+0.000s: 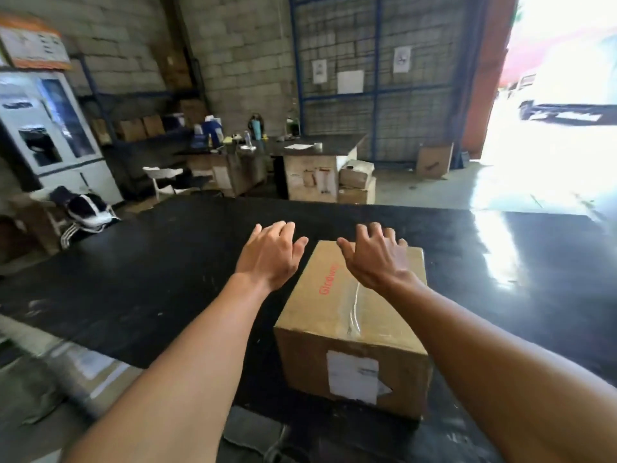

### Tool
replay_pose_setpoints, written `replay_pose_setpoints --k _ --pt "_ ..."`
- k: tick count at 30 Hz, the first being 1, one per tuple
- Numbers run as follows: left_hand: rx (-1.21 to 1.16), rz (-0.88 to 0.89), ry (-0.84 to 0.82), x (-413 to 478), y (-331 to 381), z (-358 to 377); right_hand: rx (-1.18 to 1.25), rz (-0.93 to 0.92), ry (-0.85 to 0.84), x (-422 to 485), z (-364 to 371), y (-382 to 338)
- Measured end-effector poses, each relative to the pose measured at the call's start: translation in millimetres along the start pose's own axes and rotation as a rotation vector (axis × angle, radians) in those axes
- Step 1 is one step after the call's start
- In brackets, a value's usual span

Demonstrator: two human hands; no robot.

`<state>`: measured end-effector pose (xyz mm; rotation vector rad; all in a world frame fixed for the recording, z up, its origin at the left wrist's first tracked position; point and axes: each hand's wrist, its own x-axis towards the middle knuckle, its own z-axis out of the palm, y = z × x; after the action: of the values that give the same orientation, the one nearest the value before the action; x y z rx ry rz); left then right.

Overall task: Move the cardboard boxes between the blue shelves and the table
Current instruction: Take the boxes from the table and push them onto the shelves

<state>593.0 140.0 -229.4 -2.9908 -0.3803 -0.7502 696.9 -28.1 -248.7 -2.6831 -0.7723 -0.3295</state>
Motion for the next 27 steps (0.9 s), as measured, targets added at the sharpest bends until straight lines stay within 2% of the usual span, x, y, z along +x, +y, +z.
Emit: replay_pose_setpoints --k 5,10,13,15,21,23,27 --pt "-0.179 0.063 -0.19 -48.5 3.6 29.8 -0.083 0.193 -0.096 -82.6 28.7 14.0" --pt "-0.252 0.072 -0.379 -77.1 7.8 65.1 -0.095 0.32 -0.151 -129.8 40.2 24.8" --pt "-0.17 0.014 -0.492 -86.6 12.2 90.9 -0.095 0.324 -0.232 -147.9 54.3 32.1" --pt "-0.063 -0.006 -0.546 -95.7 11.7 108.0 -0.097 0.276 -0.214 -160.6 67.5 38.2" --pt "-0.13 -0.04 -0.3 -117.8 3.5 143.2 -0.101 0.183 -0.003 -175.2 97.3 52.1" --pt "-0.175 -0.126 -0.253 -123.0 8.1 149.6 -0.101 0.24 0.048 -176.9 110.5 50.6" --pt "-0.418 -0.262 -0.218 -131.4 12.8 160.5 -0.014 0.396 0.081 -180.8 135.0 43.7"
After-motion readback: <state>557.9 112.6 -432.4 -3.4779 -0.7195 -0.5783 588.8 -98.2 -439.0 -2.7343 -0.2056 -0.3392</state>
